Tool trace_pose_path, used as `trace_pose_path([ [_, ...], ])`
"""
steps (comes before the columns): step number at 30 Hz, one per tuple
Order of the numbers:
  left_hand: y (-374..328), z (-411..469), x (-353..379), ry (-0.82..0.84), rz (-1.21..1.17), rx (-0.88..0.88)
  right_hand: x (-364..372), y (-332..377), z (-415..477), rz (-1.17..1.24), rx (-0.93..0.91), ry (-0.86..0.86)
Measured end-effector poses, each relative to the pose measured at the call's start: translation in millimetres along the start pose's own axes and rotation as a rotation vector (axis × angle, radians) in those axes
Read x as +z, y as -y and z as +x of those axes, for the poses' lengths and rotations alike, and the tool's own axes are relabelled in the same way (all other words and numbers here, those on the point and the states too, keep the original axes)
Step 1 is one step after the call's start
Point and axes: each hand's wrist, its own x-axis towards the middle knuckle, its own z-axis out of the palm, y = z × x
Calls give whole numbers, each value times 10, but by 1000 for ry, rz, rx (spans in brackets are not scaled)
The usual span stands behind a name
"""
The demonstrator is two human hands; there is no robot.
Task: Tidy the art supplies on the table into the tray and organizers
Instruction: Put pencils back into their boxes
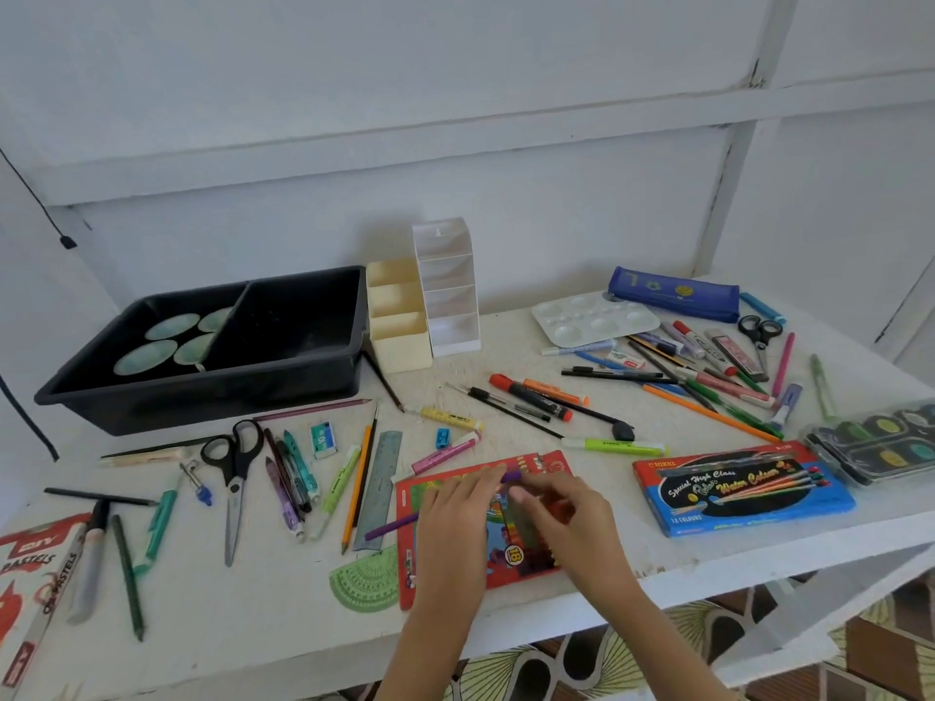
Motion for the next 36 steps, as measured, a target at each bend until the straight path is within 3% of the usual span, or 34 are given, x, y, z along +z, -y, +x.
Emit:
trace_pose_path([
  [5, -208, 101, -13, -26, -94, 30, -88, 179, -17, 494, 263, -51],
  [8, -236, 111, 22, -18, -72, 97, -146, 169, -14, 596, 326, -101],
  [12, -204, 70, 39, 130, -104, -163, -322, 147, 80, 714, 369, -321],
  [16, -28, -18, 150, 294, -64, -327, -637, 105, 197, 602, 284, -541],
  [20, 10, -67, 211, 386, 80, -298, -848, -5, 243, 477, 253, -689],
  [24, -37, 4, 189, 399, 73, -333, -897, -102, 224, 414, 229, -793],
  [31, -47, -12, 196, 356, 74, -340, -594, -205, 187, 464, 309, -674],
  [36, -33, -29, 214, 331, 74, -334, -325, -246, 219, 223, 343, -572],
])
